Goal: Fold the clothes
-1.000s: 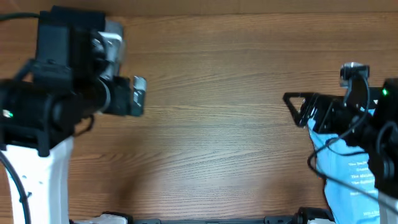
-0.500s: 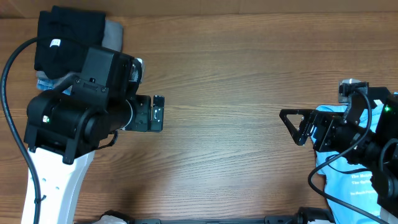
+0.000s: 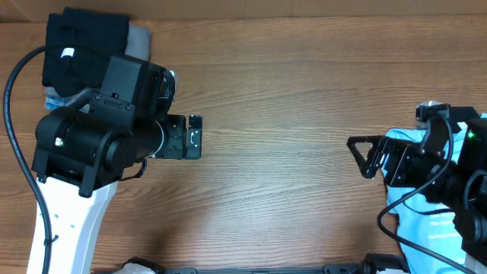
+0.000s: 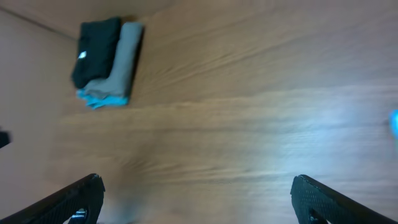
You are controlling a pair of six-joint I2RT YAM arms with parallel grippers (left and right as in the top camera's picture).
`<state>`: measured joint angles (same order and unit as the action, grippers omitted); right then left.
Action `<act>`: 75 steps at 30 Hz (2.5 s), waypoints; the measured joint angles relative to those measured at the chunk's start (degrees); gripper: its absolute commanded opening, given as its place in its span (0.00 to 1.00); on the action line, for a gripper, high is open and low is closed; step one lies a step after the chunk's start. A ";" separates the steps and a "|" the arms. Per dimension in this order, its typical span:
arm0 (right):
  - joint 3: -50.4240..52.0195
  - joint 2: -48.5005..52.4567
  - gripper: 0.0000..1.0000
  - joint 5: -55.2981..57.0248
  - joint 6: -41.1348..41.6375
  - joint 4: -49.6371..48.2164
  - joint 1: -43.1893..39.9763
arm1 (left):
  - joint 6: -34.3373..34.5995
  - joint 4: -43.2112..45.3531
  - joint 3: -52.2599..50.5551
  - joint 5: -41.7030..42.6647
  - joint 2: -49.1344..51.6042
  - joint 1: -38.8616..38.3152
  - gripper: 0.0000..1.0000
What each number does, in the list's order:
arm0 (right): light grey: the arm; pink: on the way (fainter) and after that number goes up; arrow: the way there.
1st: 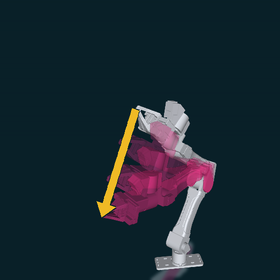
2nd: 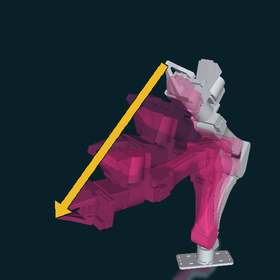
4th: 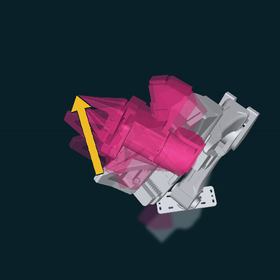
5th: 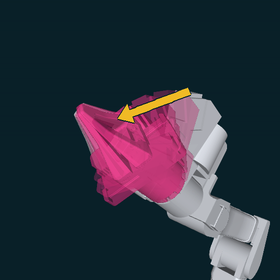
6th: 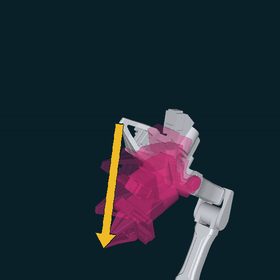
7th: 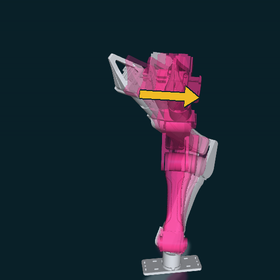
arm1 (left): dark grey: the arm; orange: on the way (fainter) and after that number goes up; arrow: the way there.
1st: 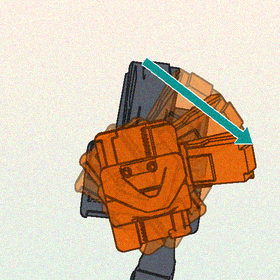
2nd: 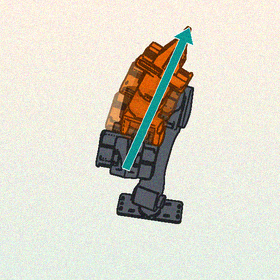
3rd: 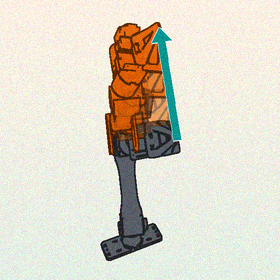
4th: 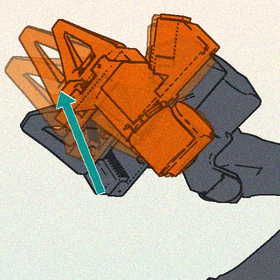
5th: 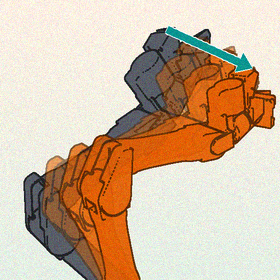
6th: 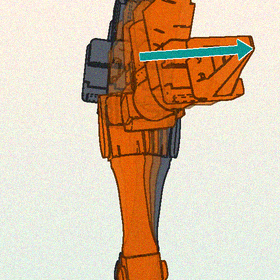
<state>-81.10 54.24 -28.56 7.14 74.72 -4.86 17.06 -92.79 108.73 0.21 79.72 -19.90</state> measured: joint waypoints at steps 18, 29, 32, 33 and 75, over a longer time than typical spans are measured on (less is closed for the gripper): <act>62.14 -42.25 1.00 4.63 -8.24 -53.81 4.04 | 0.61 0.02 -0.33 0.20 0.04 0.00 1.00; 78.66 -53.33 1.00 8.85 -8.46 -69.05 8.00 | 0.61 0.04 -0.35 0.22 0.07 0.00 1.00; 80.06 -53.40 1.00 8.39 -8.48 -71.43 8.00 | 0.61 0.04 -0.35 0.22 0.07 0.00 1.00; 80.06 -53.40 1.00 8.39 -8.46 -71.52 8.00 | 0.61 0.02 -0.35 0.22 0.04 0.00 1.00; 80.06 -53.40 1.00 8.37 -8.44 -71.54 8.00 | -10.34 51.54 -44.87 3.43 -32.17 16.26 1.00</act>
<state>-1.04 0.84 -20.18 -1.30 3.18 3.14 6.72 -41.25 63.86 3.64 47.55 -3.64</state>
